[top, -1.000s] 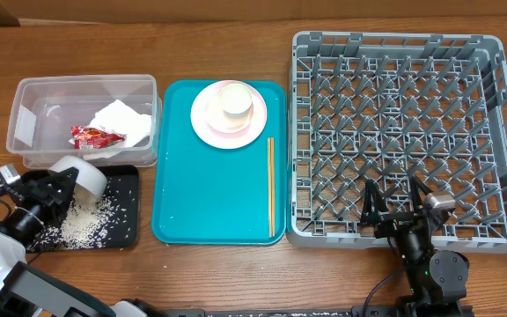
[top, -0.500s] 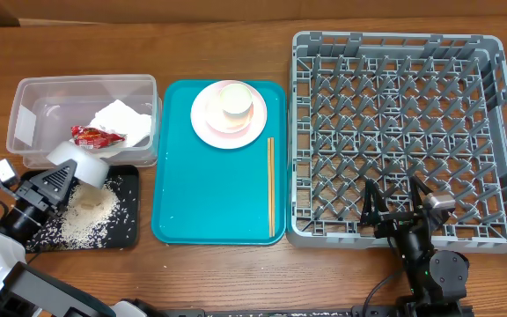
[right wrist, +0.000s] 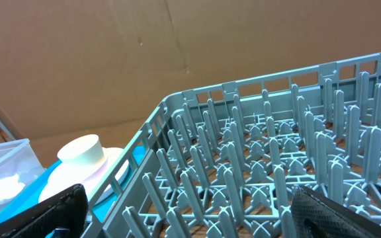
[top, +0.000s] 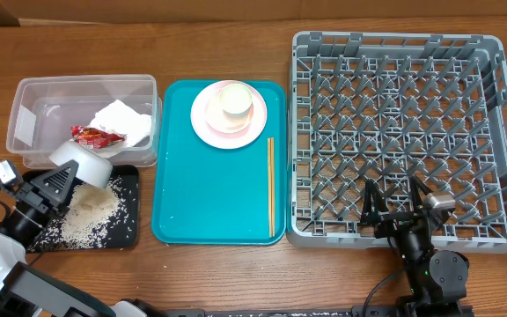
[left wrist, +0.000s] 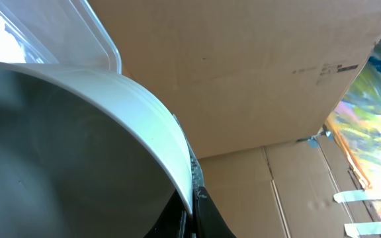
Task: Sort waste into correct bins and load items into the dishwasher
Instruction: 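Lift the bowl over the black tray and tip the rice out, then return the emptied bowl to the teal tray and release it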
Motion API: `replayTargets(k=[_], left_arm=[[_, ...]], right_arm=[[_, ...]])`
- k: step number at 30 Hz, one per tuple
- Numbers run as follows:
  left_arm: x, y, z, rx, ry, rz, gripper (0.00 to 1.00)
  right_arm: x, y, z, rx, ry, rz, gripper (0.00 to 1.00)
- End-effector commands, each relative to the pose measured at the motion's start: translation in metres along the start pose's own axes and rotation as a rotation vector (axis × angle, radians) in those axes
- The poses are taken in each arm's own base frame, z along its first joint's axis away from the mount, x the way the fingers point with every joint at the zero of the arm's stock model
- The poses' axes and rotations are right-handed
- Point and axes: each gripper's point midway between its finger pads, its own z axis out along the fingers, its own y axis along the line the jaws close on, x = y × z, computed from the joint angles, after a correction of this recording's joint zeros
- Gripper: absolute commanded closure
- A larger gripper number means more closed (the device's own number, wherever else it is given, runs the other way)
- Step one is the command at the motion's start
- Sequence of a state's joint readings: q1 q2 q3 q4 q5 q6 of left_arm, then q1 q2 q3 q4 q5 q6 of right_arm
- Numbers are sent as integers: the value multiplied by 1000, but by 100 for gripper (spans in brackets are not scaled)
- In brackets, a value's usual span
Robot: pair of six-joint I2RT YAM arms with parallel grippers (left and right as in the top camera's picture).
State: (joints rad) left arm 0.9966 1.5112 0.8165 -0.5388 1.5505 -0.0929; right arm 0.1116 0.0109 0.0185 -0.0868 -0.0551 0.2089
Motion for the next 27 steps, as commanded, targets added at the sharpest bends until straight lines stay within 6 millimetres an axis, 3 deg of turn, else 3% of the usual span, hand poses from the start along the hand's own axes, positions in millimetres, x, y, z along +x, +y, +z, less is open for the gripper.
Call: replayTargets(k=[1,7,10,15,18,21,27], left_arm=[[2,-6,-1,18,-3,31,96],[11,3,12,-39,43,-41,96],[18,9,28,-113,97,-59,96],[36,-1,67,-256,209,2,96],[62,-7,96,-399,279,113,96],[101,-8,121,-514,368,227,96],[175,16,140,-781,513,421,96]], right_arm=[[2,-1,0,0,-3,-4,0],[2,-1,0,0,-3,-4,0],[2,-1,0,0,-3,-4,0],[2,-1,0,0,-3,-4,0],[2,-1,0,0,-3,-4,0],[2,-1,0,0,-3,-4,0],[2,-1,0,0,-3,-4,0]])
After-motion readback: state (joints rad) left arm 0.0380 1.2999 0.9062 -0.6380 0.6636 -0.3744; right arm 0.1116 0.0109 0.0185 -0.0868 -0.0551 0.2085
